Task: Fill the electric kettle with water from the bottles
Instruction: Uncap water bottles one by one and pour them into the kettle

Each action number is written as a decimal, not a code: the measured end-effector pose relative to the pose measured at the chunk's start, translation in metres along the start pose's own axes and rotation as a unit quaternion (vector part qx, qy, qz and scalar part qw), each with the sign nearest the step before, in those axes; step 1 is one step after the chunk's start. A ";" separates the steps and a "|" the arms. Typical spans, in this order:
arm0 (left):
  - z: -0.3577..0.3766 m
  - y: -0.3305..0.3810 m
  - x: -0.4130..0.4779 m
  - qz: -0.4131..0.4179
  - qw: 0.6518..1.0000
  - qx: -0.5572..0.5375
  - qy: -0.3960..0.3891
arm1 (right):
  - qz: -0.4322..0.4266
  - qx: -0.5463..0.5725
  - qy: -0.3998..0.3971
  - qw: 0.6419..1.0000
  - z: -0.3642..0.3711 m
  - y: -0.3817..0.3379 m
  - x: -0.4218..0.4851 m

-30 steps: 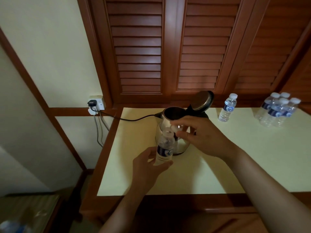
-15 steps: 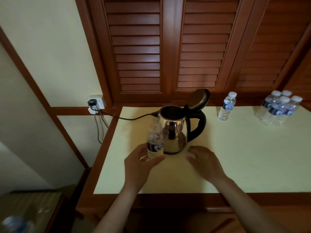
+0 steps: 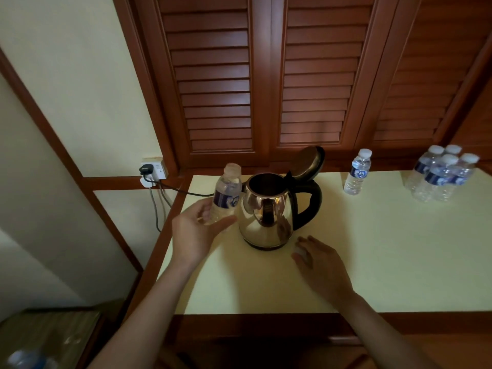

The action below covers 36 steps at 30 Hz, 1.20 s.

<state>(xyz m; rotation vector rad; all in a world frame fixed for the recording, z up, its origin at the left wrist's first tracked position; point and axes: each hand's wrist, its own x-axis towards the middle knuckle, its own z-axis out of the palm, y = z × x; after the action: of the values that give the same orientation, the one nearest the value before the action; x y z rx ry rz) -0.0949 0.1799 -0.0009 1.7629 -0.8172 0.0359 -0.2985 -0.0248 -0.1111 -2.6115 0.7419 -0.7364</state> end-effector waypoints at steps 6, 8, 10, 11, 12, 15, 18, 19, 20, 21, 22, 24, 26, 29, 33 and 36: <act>-0.009 0.001 0.035 0.047 0.998 0.047 0.005 | -0.011 0.005 0.017 1.000 -0.001 -0.001 0.000; -0.012 0.002 0.045 0.074 0.995 0.072 -0.001 | -0.013 0.008 0.022 1.000 -0.002 -0.002 0.000; -0.015 0.005 0.052 0.101 0.989 0.106 -0.010 | -0.014 0.010 0.025 1.000 -0.002 -0.002 0.000; -0.017 0.006 0.055 0.114 0.985 0.126 -0.013 | -0.015 0.011 0.028 0.999 -0.002 -0.002 0.000; -0.018 0.007 0.058 0.130 0.980 0.148 -0.015 | -0.016 0.013 0.030 0.999 -0.002 -0.002 0.000; -0.021 0.009 0.066 0.158 0.968 0.192 -0.027 | -0.022 0.013 0.035 0.999 -0.003 -0.003 -0.001; -0.022 0.010 0.072 0.176 0.958 0.224 -0.034 | -0.018 0.010 0.034 0.999 0.000 0.000 0.000; -0.022 0.011 0.073 0.185 0.953 0.237 -0.036 | -0.015 0.012 0.030 0.999 0.001 0.001 0.000; -0.023 0.012 0.074 0.192 0.948 0.251 -0.039 | -0.012 0.014 0.027 0.999 0.002 0.001 0.000; -0.023 0.013 0.074 0.197 0.944 0.261 -0.041 | -0.012 0.015 0.027 0.999 0.002 0.002 0.000; -0.023 0.014 0.075 0.200 0.941 0.269 -0.043 | -0.011 0.015 0.028 0.999 0.002 0.003 0.000; -0.025 0.014 0.076 0.205 0.936 0.283 -0.042 | -0.006 0.014 0.027 1.000 0.003 0.003 -0.001; -0.026 0.013 0.077 0.208 0.933 0.290 -0.041 | -0.004 0.016 0.024 1.000 0.004 0.004 -0.001; -0.028 0.012 0.079 0.214 0.928 0.302 -0.044 | -0.004 0.015 0.021 1.000 0.005 0.005 0.000; -0.030 0.015 0.080 0.223 0.922 0.313 -0.046 | -0.003 0.013 0.026 1.000 0.004 0.003 -0.001; -0.031 0.016 0.080 0.232 0.917 0.321 -0.045 | 0.005 0.014 0.027 1.000 0.005 0.004 -0.002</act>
<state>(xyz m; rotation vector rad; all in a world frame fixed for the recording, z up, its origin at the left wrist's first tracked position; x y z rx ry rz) -0.0313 0.1641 0.0568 2.1368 -1.3903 0.6042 -0.2986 -0.0264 -0.1174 -2.5709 0.7534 -0.8121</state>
